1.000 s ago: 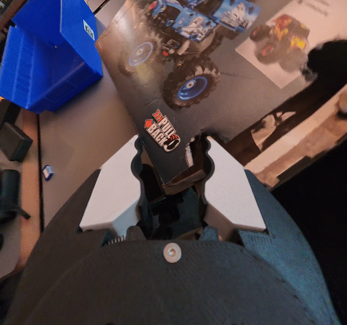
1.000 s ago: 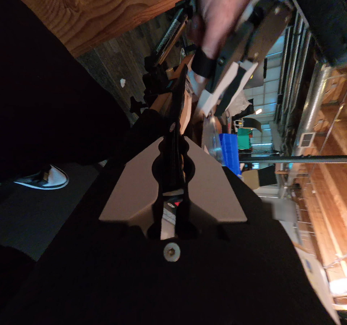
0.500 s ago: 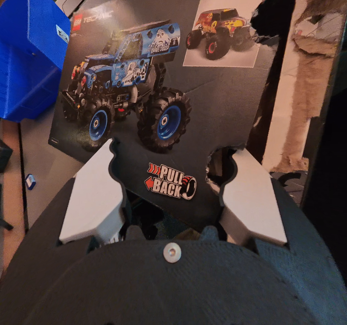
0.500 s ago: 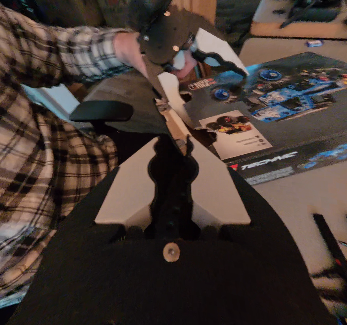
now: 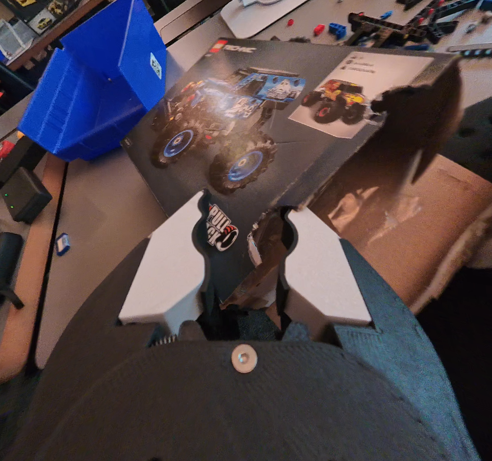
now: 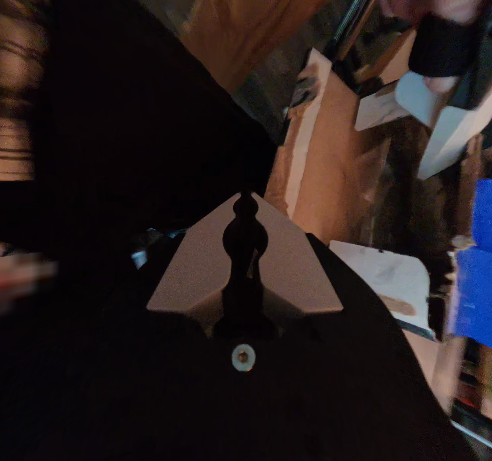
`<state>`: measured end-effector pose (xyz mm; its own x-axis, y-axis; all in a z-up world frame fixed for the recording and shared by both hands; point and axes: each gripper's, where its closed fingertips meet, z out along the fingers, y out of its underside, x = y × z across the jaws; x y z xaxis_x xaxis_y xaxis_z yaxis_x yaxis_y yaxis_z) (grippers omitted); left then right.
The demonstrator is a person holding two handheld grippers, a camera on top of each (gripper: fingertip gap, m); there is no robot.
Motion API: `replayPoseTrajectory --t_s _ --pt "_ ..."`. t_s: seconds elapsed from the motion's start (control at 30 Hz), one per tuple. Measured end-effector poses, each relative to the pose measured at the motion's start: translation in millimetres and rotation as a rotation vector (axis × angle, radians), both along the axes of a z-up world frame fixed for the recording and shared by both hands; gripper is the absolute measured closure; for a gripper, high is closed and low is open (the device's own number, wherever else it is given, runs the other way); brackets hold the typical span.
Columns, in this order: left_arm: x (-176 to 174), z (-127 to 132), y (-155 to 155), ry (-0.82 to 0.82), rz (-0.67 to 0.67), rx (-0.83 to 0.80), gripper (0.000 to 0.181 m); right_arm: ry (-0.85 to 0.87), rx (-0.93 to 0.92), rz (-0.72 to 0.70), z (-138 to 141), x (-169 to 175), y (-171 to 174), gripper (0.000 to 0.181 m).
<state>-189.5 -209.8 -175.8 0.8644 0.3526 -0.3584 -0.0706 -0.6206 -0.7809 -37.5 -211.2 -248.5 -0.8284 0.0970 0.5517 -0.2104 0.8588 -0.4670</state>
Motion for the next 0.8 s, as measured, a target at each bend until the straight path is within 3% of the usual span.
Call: replayPoseTrajectory --t_s 0.03,0.13,0.2,0.3,0.43,0.6,0.8 --pt "-5.1 0.6 0.2 0.008 0.007 -0.021 0.130 0.036 -0.007 0.022 0.2 3.5 -5.8 0.181" --pt "-11.1 6.2 5.8 0.003 0.013 0.006 0.129 -0.097 -0.111 -0.019 18.4 6.5 -1.1 0.181" --pt "-6.1 3.6 6.5 0.069 -0.029 -0.020 0.115 -0.098 -0.087 -0.061 16.9 2.7 11.4 0.181" --pt "6.5 0.6 2.8 0.144 -0.064 -0.022 0.106 -0.154 -0.299 -0.023 54.3 17.0 2.8 0.181" --pt "18.1 -5.4 -1.4 0.167 -0.077 -0.026 0.090 -0.057 -0.569 -0.181 117.3 -17.3 26.0 0.174" --pt "27.6 -17.5 -3.9 0.195 -0.086 -0.064 0.081 0.099 -0.174 -0.384 75.0 -62.3 40.9 0.151" --pt "31.1 -28.1 0.2 0.175 -0.082 -0.069 0.065 0.175 0.152 -0.491 34.2 -94.9 43.9 0.157"
